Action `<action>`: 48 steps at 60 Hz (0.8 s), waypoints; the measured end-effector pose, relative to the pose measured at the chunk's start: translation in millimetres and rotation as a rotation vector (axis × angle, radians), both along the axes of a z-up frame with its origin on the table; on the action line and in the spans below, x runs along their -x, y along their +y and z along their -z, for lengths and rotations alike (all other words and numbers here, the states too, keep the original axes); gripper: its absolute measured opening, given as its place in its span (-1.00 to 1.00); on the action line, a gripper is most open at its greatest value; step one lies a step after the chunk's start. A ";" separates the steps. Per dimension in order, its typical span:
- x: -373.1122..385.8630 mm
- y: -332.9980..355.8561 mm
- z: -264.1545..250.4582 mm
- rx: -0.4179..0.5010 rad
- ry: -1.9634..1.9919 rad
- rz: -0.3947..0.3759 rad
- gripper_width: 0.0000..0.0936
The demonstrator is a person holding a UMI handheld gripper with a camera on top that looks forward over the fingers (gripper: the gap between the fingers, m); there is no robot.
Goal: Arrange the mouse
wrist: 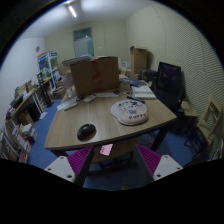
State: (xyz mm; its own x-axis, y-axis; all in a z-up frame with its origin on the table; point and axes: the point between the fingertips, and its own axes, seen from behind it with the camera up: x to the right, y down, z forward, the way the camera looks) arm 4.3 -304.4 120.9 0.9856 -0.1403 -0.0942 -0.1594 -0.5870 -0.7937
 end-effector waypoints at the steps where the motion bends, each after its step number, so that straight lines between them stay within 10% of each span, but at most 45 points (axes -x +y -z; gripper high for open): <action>1: 8.1 -7.9 1.7 -0.002 0.001 0.001 0.78; 33: 138.5 93.3 97.3 -0.009 0.039 -0.253 0.78; 48: 149.3 157.8 133.9 -0.023 -0.021 -0.218 0.74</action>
